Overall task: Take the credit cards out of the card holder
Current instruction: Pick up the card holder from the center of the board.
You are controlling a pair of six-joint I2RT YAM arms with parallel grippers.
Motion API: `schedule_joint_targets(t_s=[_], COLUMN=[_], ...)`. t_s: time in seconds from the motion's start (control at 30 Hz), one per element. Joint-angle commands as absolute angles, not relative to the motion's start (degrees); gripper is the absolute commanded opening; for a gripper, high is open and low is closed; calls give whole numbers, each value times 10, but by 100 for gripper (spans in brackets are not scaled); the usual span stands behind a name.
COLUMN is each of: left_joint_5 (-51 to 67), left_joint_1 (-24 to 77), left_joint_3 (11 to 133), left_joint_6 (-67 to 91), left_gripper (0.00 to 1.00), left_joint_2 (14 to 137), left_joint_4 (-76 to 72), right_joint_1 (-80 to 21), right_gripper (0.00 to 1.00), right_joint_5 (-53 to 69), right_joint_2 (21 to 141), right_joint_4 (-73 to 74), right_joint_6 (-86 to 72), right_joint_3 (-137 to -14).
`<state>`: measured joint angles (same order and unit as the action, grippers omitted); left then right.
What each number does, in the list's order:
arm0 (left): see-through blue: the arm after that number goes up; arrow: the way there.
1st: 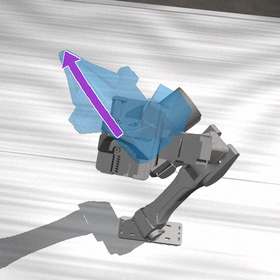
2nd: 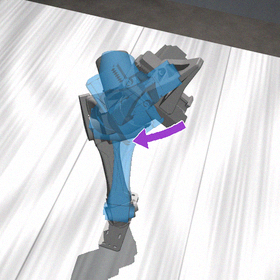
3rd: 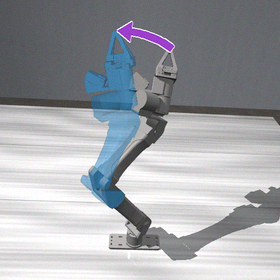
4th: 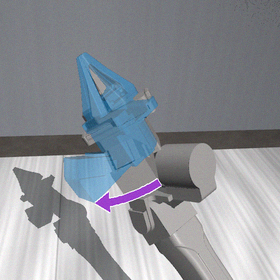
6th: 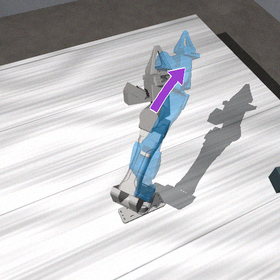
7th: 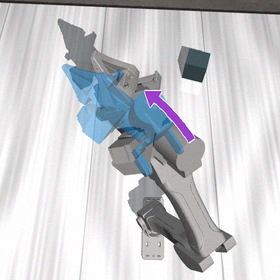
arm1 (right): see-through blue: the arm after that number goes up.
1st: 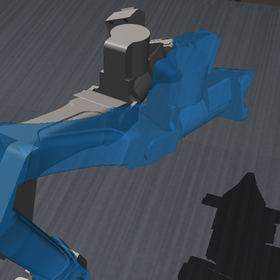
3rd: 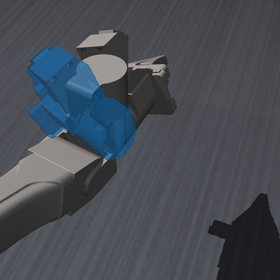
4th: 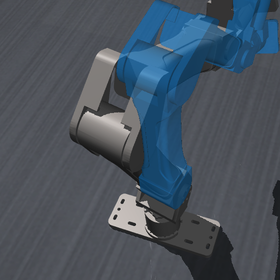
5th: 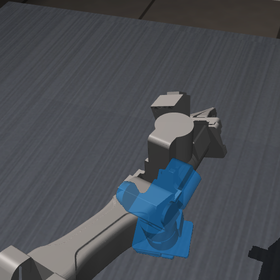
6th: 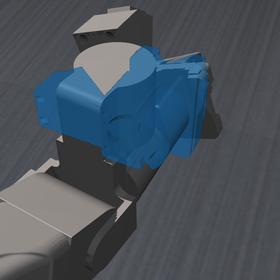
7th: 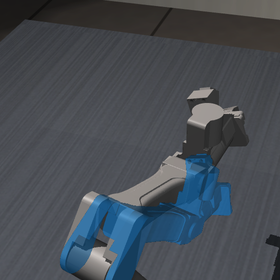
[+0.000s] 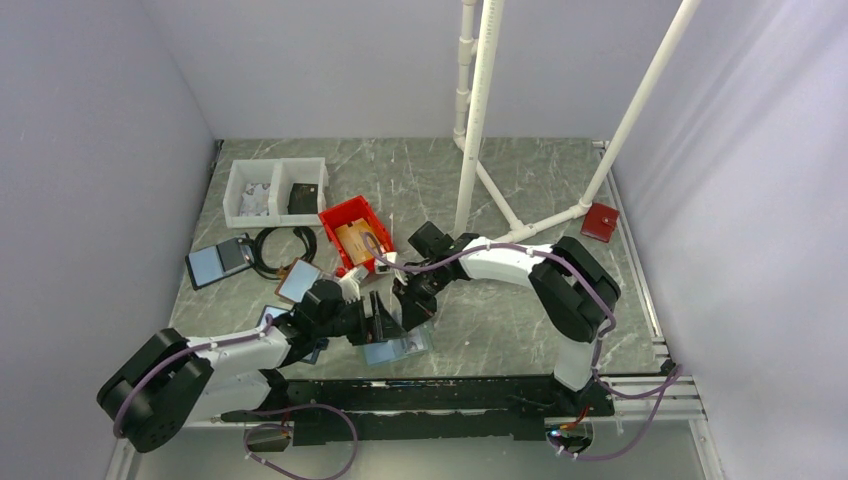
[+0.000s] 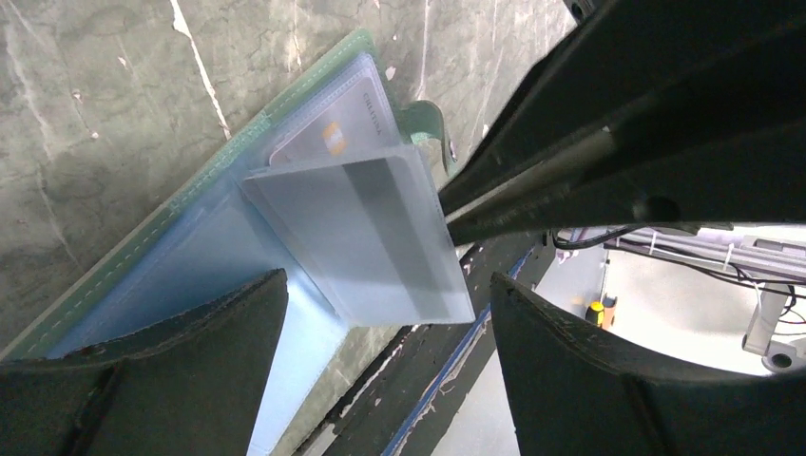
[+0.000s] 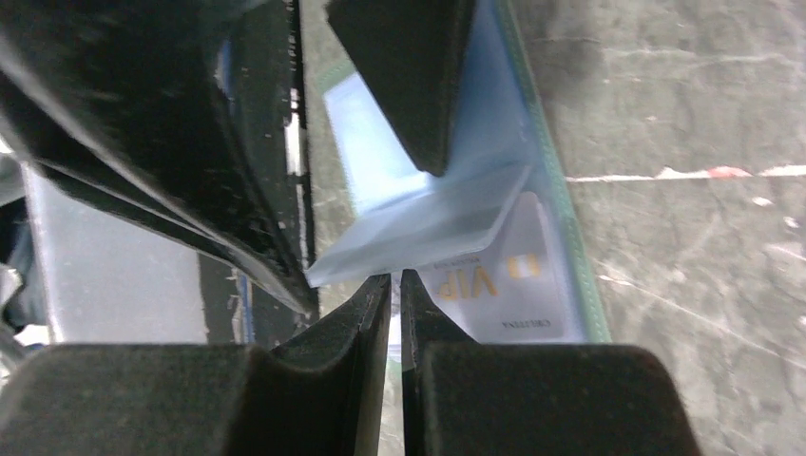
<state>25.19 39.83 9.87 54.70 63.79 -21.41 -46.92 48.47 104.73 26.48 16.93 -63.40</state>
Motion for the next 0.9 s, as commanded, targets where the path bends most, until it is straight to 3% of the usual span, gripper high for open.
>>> schedule_joint_targets(t_s=[0.0,0.3,0.5,0.73,0.87], left_joint_5=[247,212,173,157,153], left_joint_1=[401,400,399,400,400], left_joint_3=[110,106,103,100,98], left_joint_6=[538,547,552,566,572], left_gripper=[85,73,51,49,38], left_joint_2=[664,615,544,509,517], left_joint_4=[-197,-135,-44,13,4], right_joint_1=[-471,-479,-479,-479,-480], right_gripper=[11,11,12,12,12], right_joint_5=[557,531,526,508,500], right_joint_2=[1051,1051,1055,1054,1053], right_joint_4=[242,214,214,225,235], right_joint_6=[143,96,92,106,120], right_joint_3=[-654,-648,-649,-654,-658])
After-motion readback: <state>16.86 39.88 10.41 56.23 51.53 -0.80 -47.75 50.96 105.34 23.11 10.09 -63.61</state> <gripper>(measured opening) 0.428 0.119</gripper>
